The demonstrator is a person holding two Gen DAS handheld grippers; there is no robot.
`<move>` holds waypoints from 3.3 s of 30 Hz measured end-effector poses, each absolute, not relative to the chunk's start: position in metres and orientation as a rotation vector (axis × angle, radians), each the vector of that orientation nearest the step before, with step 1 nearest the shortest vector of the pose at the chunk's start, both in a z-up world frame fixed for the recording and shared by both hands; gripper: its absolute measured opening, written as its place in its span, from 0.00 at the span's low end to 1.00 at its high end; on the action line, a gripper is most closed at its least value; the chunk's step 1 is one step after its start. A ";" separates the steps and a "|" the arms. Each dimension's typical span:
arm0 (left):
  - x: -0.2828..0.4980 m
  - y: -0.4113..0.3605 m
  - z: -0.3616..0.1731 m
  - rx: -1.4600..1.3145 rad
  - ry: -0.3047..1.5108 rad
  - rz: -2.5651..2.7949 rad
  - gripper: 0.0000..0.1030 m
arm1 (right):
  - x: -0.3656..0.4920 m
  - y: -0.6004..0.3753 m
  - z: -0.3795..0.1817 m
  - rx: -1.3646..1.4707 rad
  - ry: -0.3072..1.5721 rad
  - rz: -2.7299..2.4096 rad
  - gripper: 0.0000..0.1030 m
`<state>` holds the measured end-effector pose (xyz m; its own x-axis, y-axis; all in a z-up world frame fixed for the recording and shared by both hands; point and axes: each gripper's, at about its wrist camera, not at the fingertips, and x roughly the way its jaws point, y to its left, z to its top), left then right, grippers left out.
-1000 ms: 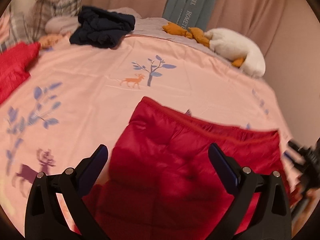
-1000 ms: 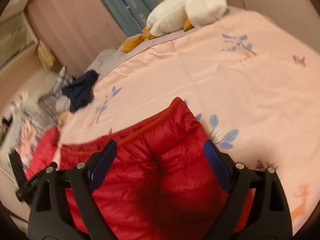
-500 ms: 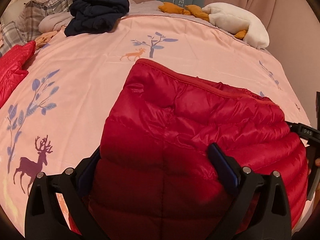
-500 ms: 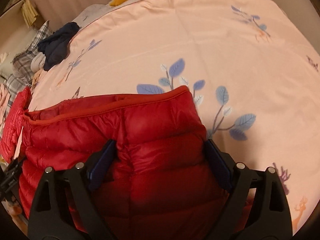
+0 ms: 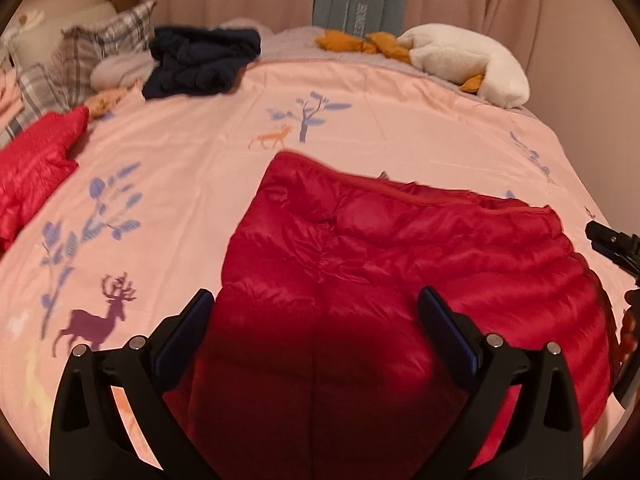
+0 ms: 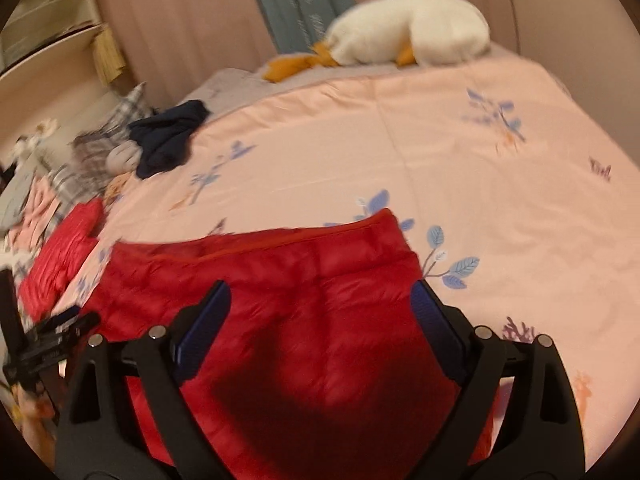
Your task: Fold large clothes
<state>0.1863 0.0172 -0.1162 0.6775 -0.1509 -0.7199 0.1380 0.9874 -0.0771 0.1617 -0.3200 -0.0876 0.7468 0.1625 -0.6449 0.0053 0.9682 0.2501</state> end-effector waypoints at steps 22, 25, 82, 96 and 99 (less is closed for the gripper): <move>0.121 -0.022 -0.140 0.085 0.779 -0.225 0.99 | 0.096 -0.265 -0.136 0.083 0.805 0.124 0.91; 0.120 -0.022 -0.139 0.084 0.784 -0.222 0.99 | 0.095 -0.267 -0.133 0.098 0.811 0.124 0.91; 0.084 0.060 -0.141 -0.159 0.858 -0.167 0.62 | 0.061 -0.357 -0.131 0.346 0.778 -0.049 0.45; 0.069 0.025 -0.104 -0.014 0.710 -0.157 0.82 | 0.040 -0.273 -0.097 0.064 0.660 0.075 0.69; 0.071 0.014 -0.107 0.006 0.712 -0.173 0.82 | 0.043 -0.257 -0.108 0.027 0.688 0.092 0.70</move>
<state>0.0706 0.0142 -0.1072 0.7432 -0.1556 -0.6507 0.1595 0.9857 -0.0536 0.0434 -0.2568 -0.1079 0.7688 0.0939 -0.6326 -0.0763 0.9956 0.0551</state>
